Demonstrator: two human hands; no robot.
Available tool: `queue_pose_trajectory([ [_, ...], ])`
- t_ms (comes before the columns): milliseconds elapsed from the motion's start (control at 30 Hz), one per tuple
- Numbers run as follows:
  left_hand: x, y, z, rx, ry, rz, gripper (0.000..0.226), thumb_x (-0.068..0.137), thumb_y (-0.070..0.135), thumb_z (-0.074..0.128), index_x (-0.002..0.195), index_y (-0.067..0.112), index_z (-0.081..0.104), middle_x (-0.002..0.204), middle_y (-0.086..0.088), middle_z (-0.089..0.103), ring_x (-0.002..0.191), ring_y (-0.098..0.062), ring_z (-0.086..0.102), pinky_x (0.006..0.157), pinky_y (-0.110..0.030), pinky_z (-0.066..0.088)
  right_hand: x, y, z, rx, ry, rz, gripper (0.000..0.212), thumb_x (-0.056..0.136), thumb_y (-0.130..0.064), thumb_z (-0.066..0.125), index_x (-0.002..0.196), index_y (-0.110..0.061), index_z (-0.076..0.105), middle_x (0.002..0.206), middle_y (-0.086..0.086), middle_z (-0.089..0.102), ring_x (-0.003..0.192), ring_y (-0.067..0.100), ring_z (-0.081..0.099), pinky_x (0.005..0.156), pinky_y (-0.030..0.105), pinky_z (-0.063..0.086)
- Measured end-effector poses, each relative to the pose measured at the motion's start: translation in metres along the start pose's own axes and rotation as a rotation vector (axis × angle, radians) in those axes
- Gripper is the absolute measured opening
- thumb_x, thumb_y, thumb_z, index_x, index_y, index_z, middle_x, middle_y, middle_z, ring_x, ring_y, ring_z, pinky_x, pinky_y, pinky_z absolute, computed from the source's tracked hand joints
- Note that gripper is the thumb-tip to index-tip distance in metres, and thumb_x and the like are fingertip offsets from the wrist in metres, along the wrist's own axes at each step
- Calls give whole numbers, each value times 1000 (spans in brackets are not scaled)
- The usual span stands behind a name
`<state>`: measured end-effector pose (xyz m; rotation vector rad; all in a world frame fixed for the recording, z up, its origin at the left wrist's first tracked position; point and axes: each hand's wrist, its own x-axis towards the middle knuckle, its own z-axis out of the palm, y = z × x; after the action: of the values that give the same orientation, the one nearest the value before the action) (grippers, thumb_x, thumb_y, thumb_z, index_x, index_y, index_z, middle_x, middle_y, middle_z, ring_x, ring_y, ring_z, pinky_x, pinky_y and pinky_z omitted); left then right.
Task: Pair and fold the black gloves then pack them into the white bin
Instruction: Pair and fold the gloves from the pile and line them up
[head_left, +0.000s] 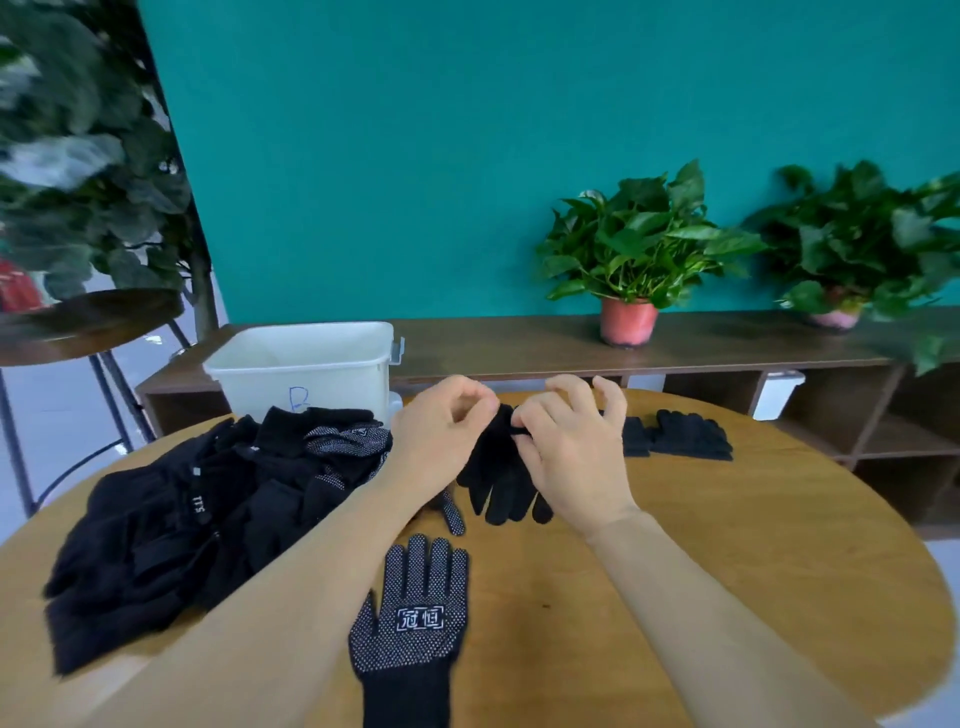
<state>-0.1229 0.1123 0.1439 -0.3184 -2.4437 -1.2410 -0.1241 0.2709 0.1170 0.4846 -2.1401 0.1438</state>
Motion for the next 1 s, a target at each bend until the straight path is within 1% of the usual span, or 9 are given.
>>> queue_pose_trajectory([
  [133, -6, 15, -12, -142, 85, -8, 16, 90, 7, 65, 89, 21, 72, 82, 16, 68, 73, 7, 62, 69, -6, 47, -3, -5, -17, 38, -15, -67, 15, 76, -25, 81, 85, -20, 70, 88, -4, 70, 106, 28, 60, 100, 48, 31],
  [233, -12, 25, -23, -224, 94, -20, 15, 88, 4, 66, 88, 17, 74, 78, 7, 70, 62, 9, 60, 62, -6, 44, -4, -3, -32, 139, 11, 15, 23, 78, -39, 75, 93, -22, 70, 93, -8, 68, 110, 24, 55, 96, 41, 30],
  [333, -15, 30, -31, -305, 98, -42, 16, 88, 7, 67, 89, 23, 69, 79, 8, 71, 65, 6, 60, 63, -8, 45, 1, -3, -51, 374, -33, 294, 38, 82, -49, 59, 110, -23, 66, 103, -15, 59, 119, 14, 44, 96, 33, 23],
  [467, -22, 31, -35, -358, 25, -44, 19, 89, 11, 68, 100, 25, 63, 83, 10, 72, 71, 0, 61, 69, -12, 46, 14, 1, -57, 768, -418, 660, 58, 88, -61, 57, 137, -32, 46, 115, -17, 54, 126, 7, 29, 112, 42, 13],
  [533, -26, 30, -37, -358, -1, -36, 22, 90, 10, 67, 104, 26, 62, 81, 12, 71, 68, 2, 59, 65, -14, 44, 15, 0, -58, 954, -560, 712, 45, 84, -59, 64, 118, -30, 58, 113, -9, 60, 120, 14, 48, 114, 48, 31],
  [600, -29, 29, -41, -355, -1, -23, 24, 90, 9, 66, 110, 24, 63, 79, 14, 71, 71, 1, 61, 66, -13, 47, 15, -3, -61, 1124, -540, 657, 20, 90, -31, 69, 95, -11, 65, 90, -1, 67, 88, 13, 65, 92, 39, 54],
  [700, -31, 25, -46, -331, 25, -19, 28, 90, 9, 66, 116, 21, 62, 80, 10, 72, 79, -4, 64, 76, -12, 49, 22, -9, -66, 1166, -435, 641, 11, 90, -12, 68, 87, -1, 66, 72, 2, 68, 63, 10, 65, 65, 28, 55],
  [833, -35, 15, -44, -242, 44, -63, 28, 89, 5, 66, 114, 18, 60, 84, 3, 73, 69, 5, 61, 69, -6, 46, 19, -13, -45, 896, -482, 595, 47, 58, -60, 65, 77, -18, 70, 73, -1, 73, 82, 27, 69, 99, 64, 40],
  [1000, -36, 7, -46, -211, 72, -58, 21, 88, 6, 67, 106, 16, 60, 83, 2, 72, 63, 9, 57, 62, -1, 40, 15, -16, -29, 876, -452, 650, 52, 53, -68, 58, 77, -23, 69, 71, -1, 72, 83, 27, 67, 102, 66, 35],
])
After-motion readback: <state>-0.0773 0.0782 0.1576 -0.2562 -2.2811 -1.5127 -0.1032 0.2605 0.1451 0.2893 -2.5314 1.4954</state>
